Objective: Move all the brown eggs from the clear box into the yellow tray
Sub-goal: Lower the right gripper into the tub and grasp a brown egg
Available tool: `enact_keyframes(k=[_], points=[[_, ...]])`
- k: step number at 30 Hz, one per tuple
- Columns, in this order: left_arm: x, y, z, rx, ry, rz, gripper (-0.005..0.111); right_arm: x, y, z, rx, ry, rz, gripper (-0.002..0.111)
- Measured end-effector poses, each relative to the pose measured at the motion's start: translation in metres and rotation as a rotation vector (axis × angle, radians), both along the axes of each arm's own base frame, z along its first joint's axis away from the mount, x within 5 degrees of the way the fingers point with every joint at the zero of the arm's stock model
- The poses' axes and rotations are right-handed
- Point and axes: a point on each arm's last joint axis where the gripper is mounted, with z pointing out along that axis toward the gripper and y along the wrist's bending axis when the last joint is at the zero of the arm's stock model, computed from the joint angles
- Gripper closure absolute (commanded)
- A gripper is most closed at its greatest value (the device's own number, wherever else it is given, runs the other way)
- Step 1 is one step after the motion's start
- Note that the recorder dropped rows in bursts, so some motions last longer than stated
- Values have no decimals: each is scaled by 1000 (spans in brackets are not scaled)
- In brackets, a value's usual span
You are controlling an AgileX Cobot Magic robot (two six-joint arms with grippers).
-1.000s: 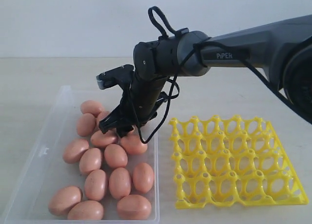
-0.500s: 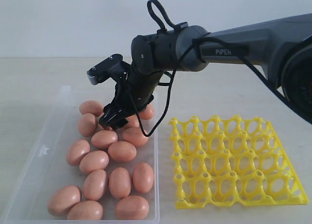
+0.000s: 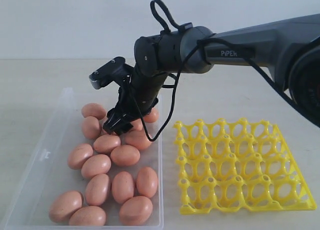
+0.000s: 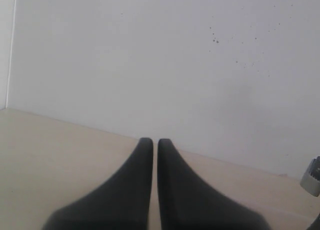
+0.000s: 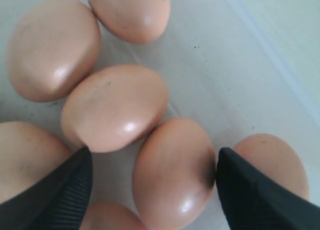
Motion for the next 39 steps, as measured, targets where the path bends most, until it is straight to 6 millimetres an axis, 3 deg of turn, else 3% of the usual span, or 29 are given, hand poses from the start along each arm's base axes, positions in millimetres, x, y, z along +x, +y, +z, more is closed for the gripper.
enact_keyframes(k=[11,19,22,25,26,39], points=[[0,0,0,0,0,0,103,1,0,-1,-1,-14,0,45],[0,0,0,0,0,0,103,7,4,-27,9,-11,-38,46],[0,0,0,0,0,0,103,9,5,-27,8,-20,-39,59],[0,0,0,0,0,0,103,11,4,-26,6,-34,-40,93],[0,0,0,0,0,0,103,11,4,-26,6,-32,-42,109],[0,0,0,0,0,0,103,24,13,-16,148,-152,-107,109]])
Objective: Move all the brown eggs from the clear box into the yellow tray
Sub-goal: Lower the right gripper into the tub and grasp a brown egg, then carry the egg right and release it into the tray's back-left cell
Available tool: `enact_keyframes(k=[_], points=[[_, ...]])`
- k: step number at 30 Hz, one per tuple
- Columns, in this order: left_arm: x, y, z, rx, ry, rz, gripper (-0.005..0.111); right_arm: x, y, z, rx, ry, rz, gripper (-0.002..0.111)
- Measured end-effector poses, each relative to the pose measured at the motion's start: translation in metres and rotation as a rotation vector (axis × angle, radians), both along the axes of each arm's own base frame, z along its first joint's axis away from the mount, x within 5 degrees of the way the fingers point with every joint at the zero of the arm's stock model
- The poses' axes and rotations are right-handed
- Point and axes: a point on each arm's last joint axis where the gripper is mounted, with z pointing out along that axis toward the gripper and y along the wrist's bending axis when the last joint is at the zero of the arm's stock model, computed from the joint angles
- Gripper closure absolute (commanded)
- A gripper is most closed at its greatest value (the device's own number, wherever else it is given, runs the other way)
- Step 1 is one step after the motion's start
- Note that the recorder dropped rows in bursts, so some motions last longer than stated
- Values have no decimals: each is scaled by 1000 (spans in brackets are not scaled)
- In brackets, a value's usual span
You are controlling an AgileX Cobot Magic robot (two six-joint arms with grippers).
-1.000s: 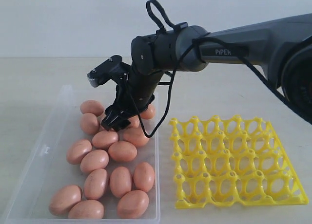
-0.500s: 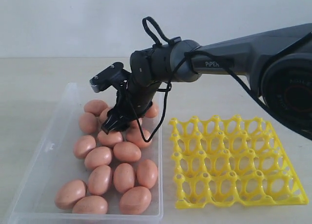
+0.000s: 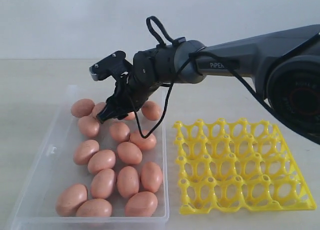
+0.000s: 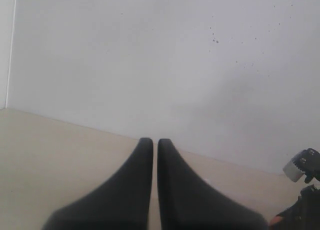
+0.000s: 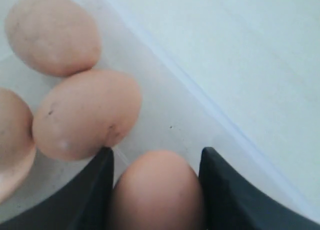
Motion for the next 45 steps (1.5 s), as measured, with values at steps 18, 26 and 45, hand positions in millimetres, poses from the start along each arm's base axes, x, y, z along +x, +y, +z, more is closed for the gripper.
enact_keyframes(k=[18,26,45], points=[[0,0,0,0,0,0,103,-59,-14,-6,579,-557,-184,109],[0,0,0,0,0,0,103,-98,-65,-11,765,-552,-278,109],[0,0,0,0,0,0,103,-99,-222,1,707,-349,39,109]])
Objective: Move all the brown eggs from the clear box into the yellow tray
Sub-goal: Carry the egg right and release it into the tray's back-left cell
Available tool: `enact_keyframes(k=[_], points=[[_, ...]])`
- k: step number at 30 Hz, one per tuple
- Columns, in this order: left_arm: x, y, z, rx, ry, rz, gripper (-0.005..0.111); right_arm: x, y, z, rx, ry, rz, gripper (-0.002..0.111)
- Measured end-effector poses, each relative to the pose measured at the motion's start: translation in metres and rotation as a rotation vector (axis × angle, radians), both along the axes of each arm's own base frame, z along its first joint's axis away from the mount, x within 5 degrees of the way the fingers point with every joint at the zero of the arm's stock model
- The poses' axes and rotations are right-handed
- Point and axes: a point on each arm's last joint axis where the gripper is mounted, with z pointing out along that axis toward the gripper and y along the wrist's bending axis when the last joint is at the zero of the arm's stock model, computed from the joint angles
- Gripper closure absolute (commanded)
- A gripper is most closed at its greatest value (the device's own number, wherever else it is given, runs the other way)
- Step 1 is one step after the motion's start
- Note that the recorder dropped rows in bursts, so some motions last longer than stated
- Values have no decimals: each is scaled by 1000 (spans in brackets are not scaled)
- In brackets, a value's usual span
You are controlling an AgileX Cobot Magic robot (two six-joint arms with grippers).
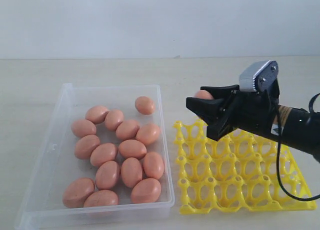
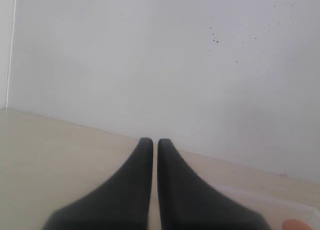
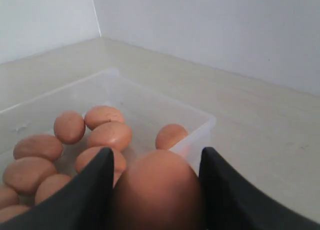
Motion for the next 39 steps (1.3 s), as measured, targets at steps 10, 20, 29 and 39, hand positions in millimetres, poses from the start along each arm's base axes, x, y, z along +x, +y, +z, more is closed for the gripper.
enact_keyframes(k=[10,20,29,39], points=[[0,0,0,0,0,0,103,11,-8,-29,-46,88,156,109],[0,0,0,0,0,0,103,5,17,-33,-90,10,230,109],[0,0,0,0,0,0,103,22,21,-24,-73,-53,185,109],[0,0,0,0,0,0,103,22,21,-35,-112,-47,187,109]])
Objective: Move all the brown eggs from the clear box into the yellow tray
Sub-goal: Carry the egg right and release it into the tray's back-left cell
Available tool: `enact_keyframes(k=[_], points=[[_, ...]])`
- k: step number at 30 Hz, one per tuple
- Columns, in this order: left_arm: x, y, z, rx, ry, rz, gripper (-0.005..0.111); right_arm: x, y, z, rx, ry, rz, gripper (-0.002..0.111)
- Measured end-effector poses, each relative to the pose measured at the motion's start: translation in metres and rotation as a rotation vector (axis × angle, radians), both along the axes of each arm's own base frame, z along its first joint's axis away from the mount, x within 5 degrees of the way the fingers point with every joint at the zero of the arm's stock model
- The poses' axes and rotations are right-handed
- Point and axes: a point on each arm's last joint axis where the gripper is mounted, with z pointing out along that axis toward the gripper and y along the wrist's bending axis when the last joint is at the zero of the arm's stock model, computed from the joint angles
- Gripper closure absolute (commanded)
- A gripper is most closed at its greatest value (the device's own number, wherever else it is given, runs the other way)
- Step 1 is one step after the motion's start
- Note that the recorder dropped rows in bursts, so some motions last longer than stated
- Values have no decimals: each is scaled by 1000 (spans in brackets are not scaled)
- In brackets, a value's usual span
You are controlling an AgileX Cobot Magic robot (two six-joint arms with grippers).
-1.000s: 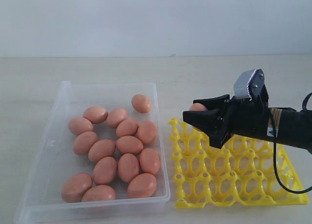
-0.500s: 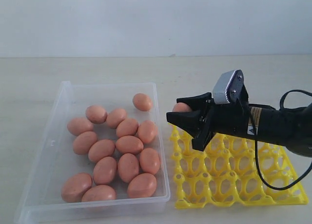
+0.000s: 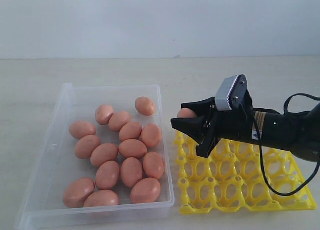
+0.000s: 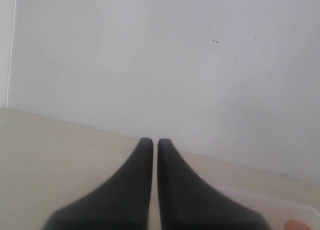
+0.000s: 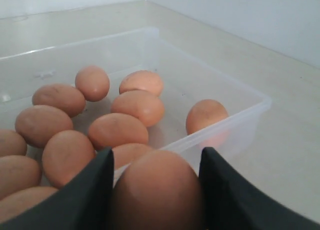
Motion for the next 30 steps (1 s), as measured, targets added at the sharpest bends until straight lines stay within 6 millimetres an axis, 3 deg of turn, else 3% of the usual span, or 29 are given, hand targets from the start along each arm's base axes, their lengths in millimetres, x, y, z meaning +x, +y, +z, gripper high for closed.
enact_keyframes(k=[30], points=[[0,0,0,0,0,0,103,20,6,-5,-197,27,125,109]])
